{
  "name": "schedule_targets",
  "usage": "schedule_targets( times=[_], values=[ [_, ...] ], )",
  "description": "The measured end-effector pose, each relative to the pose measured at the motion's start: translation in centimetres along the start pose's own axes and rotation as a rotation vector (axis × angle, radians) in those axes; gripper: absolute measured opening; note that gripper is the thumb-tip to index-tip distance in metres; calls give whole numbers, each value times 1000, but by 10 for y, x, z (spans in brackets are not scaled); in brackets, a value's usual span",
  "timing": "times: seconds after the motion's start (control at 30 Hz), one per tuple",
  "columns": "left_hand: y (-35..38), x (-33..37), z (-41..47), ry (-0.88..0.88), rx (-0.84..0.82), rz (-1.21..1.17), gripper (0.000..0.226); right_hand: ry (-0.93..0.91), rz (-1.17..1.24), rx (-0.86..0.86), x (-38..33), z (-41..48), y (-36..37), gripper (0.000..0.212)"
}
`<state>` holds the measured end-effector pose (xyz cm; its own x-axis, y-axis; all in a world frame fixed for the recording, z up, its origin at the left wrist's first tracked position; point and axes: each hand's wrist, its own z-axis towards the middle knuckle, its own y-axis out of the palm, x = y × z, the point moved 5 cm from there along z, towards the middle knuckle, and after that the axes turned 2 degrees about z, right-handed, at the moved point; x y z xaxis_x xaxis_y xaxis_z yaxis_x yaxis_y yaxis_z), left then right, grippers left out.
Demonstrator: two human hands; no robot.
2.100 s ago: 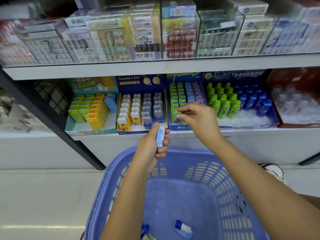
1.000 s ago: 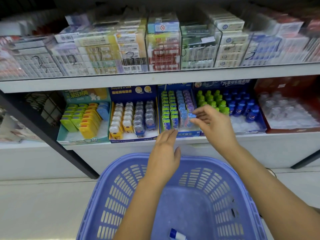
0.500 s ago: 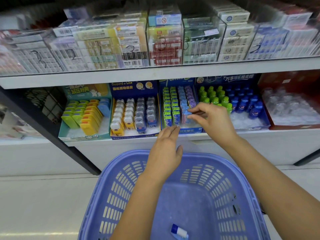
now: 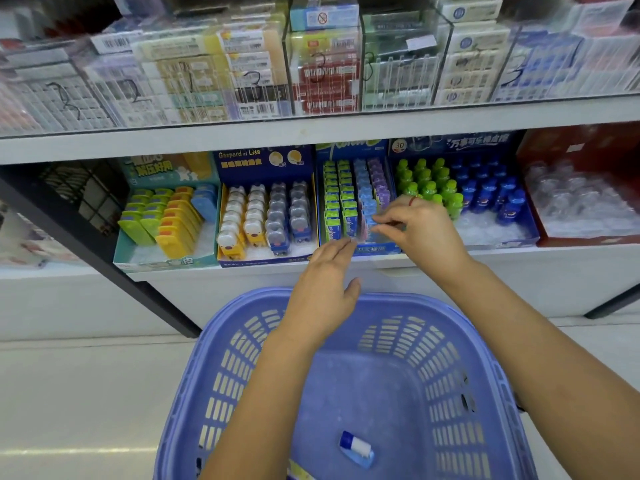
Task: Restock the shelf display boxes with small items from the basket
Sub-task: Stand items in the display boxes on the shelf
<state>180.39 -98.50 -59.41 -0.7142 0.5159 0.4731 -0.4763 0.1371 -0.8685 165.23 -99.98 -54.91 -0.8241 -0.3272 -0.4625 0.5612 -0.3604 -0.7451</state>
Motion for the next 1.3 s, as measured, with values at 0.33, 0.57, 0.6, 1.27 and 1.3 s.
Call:
schedule_targets(
  times=[0.33, 0.57, 0.6, 1.27, 1.3],
  values=[
    [-8, -40, -46, -216, -90, -90, 14, 42, -5, -367, -55, -43, 46, 19],
    [101, -108, -158, -252, -1162, 288, 32, 241, 47, -1398, -80, -201, 203, 43],
    [110, -113, -170, -199, -1239, 328, 33, 260, 33, -1470, -83, -217, 216, 42],
    [149, -133, -186, -334, -1297, 323, 34, 612, -8, -1350, -71, -282, 300, 29],
    [146, -132, -183, -316, -1298, 329, 33, 597, -19, -1373, -71, -280, 298, 28]
  ],
)
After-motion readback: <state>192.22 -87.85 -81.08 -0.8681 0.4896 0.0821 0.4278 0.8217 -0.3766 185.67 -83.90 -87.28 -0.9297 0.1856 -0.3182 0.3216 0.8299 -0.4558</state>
